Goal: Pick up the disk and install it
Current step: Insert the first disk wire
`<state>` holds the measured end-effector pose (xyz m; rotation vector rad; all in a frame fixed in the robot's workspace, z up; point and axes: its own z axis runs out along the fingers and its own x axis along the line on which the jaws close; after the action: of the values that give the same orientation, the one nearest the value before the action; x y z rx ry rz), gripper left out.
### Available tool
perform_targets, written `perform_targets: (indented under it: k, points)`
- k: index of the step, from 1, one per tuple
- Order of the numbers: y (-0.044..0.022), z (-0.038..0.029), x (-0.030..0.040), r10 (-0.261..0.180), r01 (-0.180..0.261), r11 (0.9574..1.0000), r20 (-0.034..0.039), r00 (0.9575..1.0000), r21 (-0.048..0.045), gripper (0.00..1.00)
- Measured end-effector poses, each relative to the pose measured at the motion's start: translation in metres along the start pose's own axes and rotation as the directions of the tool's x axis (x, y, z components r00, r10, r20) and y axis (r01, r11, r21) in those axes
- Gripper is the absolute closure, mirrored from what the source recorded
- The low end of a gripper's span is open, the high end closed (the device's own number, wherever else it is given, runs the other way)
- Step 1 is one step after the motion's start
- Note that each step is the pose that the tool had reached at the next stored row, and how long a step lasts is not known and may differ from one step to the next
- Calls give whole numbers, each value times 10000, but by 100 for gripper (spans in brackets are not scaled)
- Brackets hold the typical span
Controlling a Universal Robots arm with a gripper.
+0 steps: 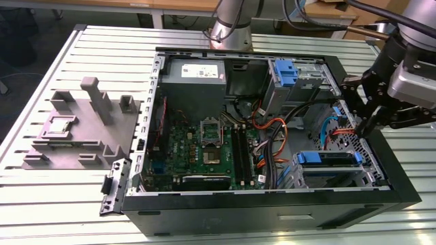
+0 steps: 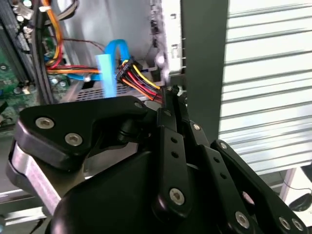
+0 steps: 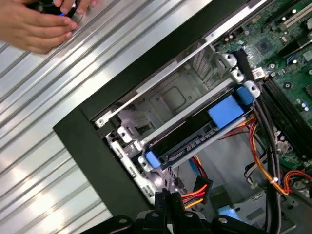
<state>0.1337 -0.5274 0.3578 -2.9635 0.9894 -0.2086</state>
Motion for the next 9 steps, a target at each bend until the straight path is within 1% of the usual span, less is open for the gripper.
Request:
perform_targets:
  k: [1, 3, 6, 9]
  points:
    - [20, -4, -27, 1, -1, 10000, 0, 10000, 0, 84]
    - [29, -5, -38, 66, -66, 10000, -2, 10000, -5, 84]
    - [30, -2, -39, 588, -588, 9982, -33, 9983, -71, 84]
    - [29, 1, -39, 1135, -1136, 9934, -67, 9935, -136, 84]
